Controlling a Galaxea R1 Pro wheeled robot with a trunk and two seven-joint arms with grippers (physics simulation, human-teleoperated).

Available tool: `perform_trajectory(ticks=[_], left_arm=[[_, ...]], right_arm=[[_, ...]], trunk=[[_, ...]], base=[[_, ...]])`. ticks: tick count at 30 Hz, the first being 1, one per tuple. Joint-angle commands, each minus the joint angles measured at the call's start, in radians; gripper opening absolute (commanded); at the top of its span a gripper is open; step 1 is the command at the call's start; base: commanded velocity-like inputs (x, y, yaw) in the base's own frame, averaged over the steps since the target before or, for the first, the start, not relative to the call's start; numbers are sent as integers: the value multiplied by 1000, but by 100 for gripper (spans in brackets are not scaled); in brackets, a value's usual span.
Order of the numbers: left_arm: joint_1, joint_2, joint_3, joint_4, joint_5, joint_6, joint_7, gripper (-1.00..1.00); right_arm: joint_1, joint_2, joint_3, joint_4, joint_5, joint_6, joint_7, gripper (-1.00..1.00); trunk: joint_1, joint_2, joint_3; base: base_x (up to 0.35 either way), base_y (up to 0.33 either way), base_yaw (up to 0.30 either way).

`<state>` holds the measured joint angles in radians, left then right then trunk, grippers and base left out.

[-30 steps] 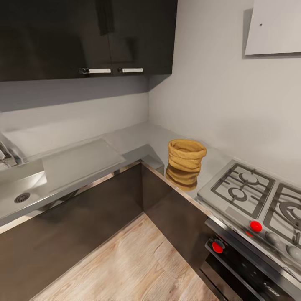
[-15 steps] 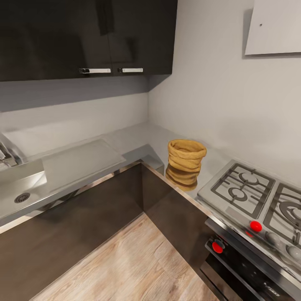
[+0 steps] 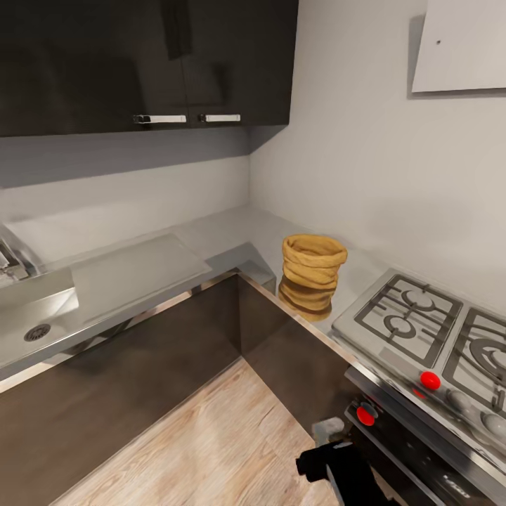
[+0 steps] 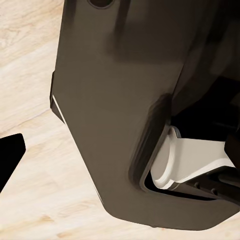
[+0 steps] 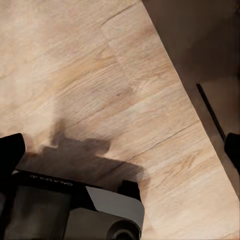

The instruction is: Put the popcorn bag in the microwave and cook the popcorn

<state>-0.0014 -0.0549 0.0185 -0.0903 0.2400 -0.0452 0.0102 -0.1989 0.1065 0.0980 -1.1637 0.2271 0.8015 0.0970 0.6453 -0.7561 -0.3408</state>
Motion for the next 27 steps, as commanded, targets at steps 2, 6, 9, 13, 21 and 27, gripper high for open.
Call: perform_trajectory(ticks=[2, 6, 9, 13, 21, 27], left_arm=[[0, 0, 1, -1, 4, -2, 1, 100], [0, 0, 1, -1, 4, -2, 1, 100], [0, 0, 1, -2, 4, -2, 1, 100], [0, 0, 1, -2, 4, -2, 1, 100], [0, 0, 1, -2, 3, -2, 1, 100], [0, -3, 0, -3, 1, -2, -1, 100]], right_arm=[[-60, 9, 5, -81, 10, 118, 60, 100], [-332, 26, 7, -126, 8, 246, 112, 100], [-519, 40, 6, -128, 8, 246, 116, 100], [-703, 39, -2, -119, 6, 246, 115, 100], [-1091, -32, -128, 213, 8, 246, 102, 100], [-1289, -182, -148, 430, 14, 246, 101, 100]], trunk=[[0, -1, -1], [0, -1, -1], [0, -1, -1], [0, -1, -1], [0, -1, -1], [0, -1, -1]], base=[[0, 0, 0], [0, 0, 0], [0, 0, 0], [0, 0, 0], [0, 0, 0], [0, 0, 0]])
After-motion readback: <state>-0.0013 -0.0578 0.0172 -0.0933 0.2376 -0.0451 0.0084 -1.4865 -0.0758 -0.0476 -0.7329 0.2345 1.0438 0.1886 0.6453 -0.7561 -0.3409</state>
